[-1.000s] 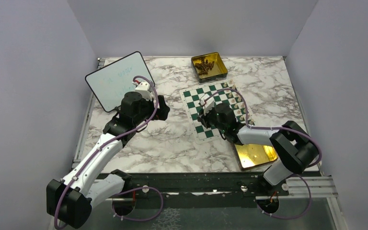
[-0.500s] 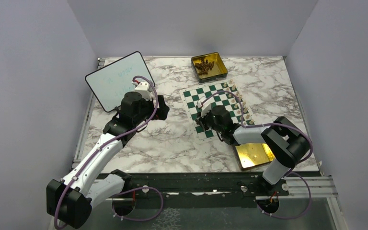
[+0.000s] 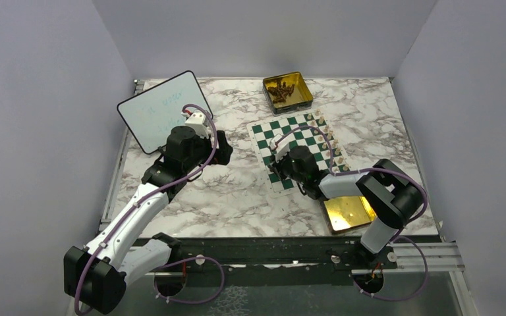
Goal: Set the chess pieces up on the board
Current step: Place the chess piece on the chessboard.
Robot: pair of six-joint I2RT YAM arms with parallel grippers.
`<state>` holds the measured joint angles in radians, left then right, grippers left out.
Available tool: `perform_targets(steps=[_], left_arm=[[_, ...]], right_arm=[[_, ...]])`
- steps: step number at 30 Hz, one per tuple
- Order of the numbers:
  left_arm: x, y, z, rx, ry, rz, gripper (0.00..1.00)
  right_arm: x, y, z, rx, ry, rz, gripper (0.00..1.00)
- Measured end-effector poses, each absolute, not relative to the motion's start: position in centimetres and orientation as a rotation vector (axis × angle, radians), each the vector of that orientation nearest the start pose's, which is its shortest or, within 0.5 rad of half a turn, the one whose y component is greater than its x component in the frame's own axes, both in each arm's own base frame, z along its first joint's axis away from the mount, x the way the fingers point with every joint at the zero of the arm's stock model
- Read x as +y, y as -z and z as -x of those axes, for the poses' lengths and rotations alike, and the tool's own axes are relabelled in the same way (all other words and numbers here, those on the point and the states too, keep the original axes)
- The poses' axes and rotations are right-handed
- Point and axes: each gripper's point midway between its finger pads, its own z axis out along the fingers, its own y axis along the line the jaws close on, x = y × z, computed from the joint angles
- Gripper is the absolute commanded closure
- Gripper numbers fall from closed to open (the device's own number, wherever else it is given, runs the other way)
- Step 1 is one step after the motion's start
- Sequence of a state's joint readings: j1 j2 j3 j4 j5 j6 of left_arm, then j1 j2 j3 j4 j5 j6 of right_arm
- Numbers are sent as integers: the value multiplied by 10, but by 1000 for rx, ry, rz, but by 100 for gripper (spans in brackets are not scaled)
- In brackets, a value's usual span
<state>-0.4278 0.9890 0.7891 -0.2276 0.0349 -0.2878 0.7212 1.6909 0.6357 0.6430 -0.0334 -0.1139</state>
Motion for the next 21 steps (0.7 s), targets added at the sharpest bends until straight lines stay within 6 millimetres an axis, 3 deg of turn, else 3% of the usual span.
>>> perform_targets(steps=[8,17,21], left_arm=[[-156,-205,-299,2026,491,-165,1],[-156,-205,-299,2026,491,-165,1],[-156,-205,-299,2026,491,-165,1]], right_arm=[[289,-54,-328,1827,-422,833,67],[292,-59,-332,1826,-426,817,35],[296,-70,-338,1831,-428,768,31]])
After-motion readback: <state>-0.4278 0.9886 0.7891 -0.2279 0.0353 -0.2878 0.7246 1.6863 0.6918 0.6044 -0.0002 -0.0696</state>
